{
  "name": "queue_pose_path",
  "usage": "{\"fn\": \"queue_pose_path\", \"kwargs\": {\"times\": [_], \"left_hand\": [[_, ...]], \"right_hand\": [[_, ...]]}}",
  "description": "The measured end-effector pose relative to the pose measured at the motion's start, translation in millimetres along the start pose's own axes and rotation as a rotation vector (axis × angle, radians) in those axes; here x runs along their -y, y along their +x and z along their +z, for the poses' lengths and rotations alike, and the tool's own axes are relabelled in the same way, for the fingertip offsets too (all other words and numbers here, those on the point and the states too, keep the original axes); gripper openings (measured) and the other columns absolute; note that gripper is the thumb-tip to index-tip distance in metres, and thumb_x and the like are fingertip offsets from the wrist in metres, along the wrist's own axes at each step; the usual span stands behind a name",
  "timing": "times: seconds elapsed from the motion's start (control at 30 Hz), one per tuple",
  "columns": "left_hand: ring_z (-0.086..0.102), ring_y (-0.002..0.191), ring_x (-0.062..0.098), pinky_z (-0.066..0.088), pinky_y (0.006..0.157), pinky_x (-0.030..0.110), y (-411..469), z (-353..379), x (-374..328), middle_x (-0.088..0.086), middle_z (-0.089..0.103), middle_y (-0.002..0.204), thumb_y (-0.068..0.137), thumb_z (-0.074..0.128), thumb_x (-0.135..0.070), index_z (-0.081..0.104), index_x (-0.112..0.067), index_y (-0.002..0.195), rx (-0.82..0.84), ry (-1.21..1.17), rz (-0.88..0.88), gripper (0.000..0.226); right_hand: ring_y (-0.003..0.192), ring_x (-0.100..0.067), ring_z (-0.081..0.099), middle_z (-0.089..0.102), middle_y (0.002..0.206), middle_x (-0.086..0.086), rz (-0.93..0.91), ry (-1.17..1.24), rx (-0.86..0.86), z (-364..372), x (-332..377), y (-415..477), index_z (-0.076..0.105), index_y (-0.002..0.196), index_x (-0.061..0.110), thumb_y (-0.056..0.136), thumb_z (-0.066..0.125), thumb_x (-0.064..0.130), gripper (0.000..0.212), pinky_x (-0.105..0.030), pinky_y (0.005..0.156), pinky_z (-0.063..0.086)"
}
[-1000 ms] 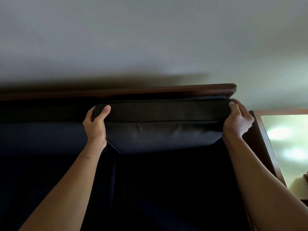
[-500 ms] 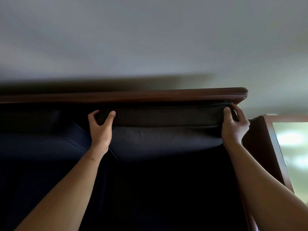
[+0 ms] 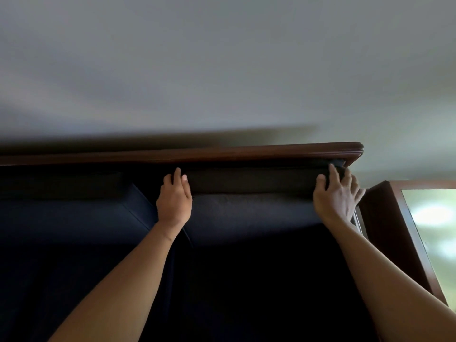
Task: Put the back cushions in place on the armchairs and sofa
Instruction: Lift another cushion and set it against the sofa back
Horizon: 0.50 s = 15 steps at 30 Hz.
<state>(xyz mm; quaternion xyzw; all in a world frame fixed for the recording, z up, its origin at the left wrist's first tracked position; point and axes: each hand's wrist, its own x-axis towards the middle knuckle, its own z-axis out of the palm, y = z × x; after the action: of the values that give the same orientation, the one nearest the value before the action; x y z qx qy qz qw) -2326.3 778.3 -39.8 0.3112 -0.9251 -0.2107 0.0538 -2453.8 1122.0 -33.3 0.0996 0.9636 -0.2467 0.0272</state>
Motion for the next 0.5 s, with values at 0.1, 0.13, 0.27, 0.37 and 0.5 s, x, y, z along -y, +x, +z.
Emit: {"fn": "queue_pose_path", "kwargs": {"times": [0.1,0.13,0.27,0.37,0.5], "left_hand": [[0.05,0.135,0.05,0.047,0.104,0.061,-18,-14,7,0.029,0.044,0.159,0.115,0.036,-0.03,0.044,-0.006,0.159,0.074,0.077,0.09,0.051],[0.047,0.14,0.049,0.043,0.109,0.061,-26,-20,14,0.029,0.042,0.161,0.115,0.036,-0.03,0.043,-0.007,0.16,0.094,0.101,0.141,0.051],[0.039,0.151,0.042,0.035,0.121,0.059,-58,-54,63,0.022,0.041,0.165,0.114,0.041,-0.029,0.048,-0.012,0.158,0.127,0.055,0.273,0.048],[0.029,0.158,0.035,0.03,0.126,0.056,-75,-87,120,0.014,0.033,0.171,0.112,0.05,-0.029,0.044,-0.017,0.161,0.158,0.013,0.259,0.051],[0.024,0.16,0.034,0.028,0.127,0.055,-79,-138,213,0.014,0.028,0.173,0.11,0.055,-0.031,0.04,-0.018,0.163,0.139,0.048,0.191,0.056]], "right_hand": [[0.16,-0.032,0.009,0.022,0.173,-0.014,-0.157,-0.109,0.127,0,31,-29,0.039,0.16,0.022,0.108,0.04,0.046,0.058,-0.056,0.127,-0.006],[0.16,-0.032,0.009,0.022,0.173,-0.013,-0.208,-0.106,0.164,2,44,-41,0.038,0.161,0.022,0.108,0.041,0.047,0.059,-0.055,0.128,-0.004],[0.161,-0.03,0.008,0.021,0.173,-0.01,-0.389,-0.089,0.247,19,100,-94,0.038,0.161,0.021,0.107,0.046,0.046,0.06,-0.049,0.13,0.001],[0.161,-0.027,0.005,0.02,0.174,-0.007,-0.508,-0.057,0.301,42,147,-140,0.037,0.161,0.023,0.107,0.046,0.045,0.059,-0.045,0.131,0.004],[0.162,-0.023,0.003,0.019,0.174,-0.004,-0.639,-0.064,0.383,81,219,-209,0.034,0.162,0.026,0.106,0.047,0.048,0.061,-0.045,0.131,0.011]]}}
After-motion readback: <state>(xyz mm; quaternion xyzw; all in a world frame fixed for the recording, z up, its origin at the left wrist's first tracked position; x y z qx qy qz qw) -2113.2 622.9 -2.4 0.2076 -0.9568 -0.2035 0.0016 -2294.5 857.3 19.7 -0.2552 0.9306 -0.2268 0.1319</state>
